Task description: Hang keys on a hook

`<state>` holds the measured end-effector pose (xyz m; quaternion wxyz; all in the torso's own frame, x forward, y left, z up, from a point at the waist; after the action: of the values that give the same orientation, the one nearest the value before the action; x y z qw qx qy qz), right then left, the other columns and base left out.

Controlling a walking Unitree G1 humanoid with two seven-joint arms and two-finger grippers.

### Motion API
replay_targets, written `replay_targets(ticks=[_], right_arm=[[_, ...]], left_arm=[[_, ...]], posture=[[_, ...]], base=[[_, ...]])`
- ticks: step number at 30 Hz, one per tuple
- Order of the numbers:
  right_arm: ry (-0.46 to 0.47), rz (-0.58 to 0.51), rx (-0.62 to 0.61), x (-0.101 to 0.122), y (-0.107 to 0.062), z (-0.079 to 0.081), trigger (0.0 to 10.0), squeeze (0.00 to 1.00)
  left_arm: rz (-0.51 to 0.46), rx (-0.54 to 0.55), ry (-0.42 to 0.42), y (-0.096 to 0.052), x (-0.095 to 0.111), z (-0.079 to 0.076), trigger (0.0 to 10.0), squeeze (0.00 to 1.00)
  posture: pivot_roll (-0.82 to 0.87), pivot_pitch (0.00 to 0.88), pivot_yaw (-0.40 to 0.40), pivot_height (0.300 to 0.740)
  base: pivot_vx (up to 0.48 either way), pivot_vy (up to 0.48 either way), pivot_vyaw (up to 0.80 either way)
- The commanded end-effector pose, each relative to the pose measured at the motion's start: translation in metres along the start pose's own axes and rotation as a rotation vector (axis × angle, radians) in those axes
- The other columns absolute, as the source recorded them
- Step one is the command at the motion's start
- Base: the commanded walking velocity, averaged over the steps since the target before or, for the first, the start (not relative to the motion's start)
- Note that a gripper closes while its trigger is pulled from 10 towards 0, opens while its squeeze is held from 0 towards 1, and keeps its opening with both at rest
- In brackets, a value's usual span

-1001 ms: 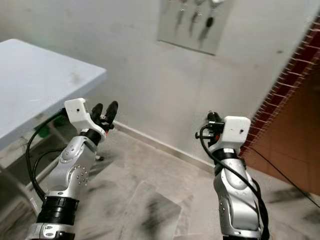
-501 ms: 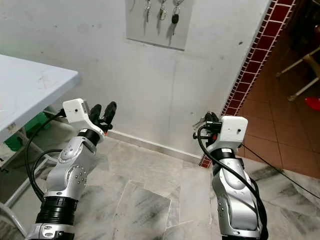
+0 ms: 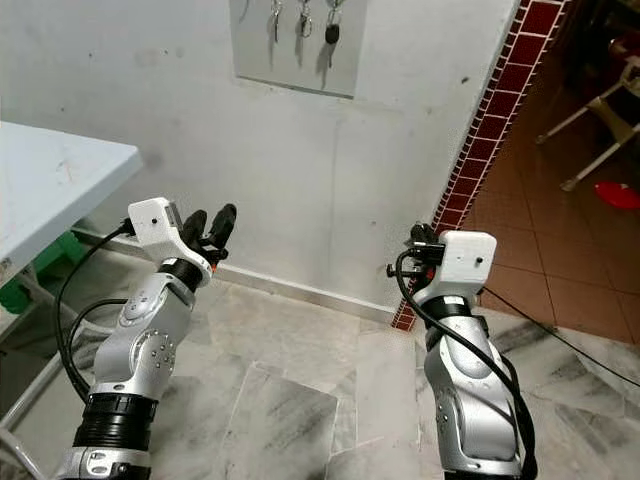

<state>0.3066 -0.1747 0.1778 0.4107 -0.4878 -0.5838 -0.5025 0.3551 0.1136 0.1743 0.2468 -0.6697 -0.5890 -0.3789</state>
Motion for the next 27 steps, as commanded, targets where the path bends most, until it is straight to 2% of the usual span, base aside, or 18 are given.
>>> replay_targets(ticks=[1, 8, 10, 12, 27], right_arm=[[0.015, -0.019, 0.009, 0.0058, 0.0003, 0.0028, 10.0, 0.0], [0.016, -0.023, 0.005, 0.0065, 0.0006, 0.003, 10.0, 0.0], [0.037, -0.043, -0.005, 0.0083, -0.0004, 0.0024, 10.0, 0.0], [-0.003, -0.032, -0.007, 0.0072, -0.0008, 0.0016, 10.0, 0.0], [0.003, -0.035, -0.007, 0.0067, -0.0032, 0.0023, 10.0, 0.0]], left_arm=[[0.004, 0.011, 0.009, -0.001, 0.0014, 0.0022, 10.0, 0.0], [0.008, 0.02, 0.001, -0.0006, -0.0001, 0.002, 10.0, 0.0], [0.02, 0.029, 0.01, -0.0002, -0.0018, 0.0018, 10.0, 0.0], [0.018, 0.032, 0.032, -0.0003, -0.0021, 0.002, 10.0, 0.0], [0.056, 0.026, 0.009, 0.0004, -0.0067, 0.0013, 10.0, 0.0]], posture=[[0.02, 0.134, -0.015, 0.74], [0.02, 0.127, -0.014, 0.74], [0.02, 0.123, -0.013, 0.74], [0.01, 0.121, -0.012, 0.74], [0.01, 0.114, -0.005, 0.74]], base=[[0.0, 0.476, -0.74], [0.0, 0.399, -0.73], [0.0, 0.0, 0.0], [0.0, 0.0, 0.0], [0.0, 0.0, 0.0]])
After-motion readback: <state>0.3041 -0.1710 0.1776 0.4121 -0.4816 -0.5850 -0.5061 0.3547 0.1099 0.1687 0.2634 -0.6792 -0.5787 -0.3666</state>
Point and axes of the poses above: a point about 5 cm out from each wrist's last joint towards the gripper, its own y axis pointing out of the wrist towards the gripper, its own x axis along the axis of the wrist's last joint, z = x × y, the point moved 1 cm from there along y, pointing out of the wrist towards the gripper, and after that the axes turned 14 degrees about -y, right-handed, at the moved point
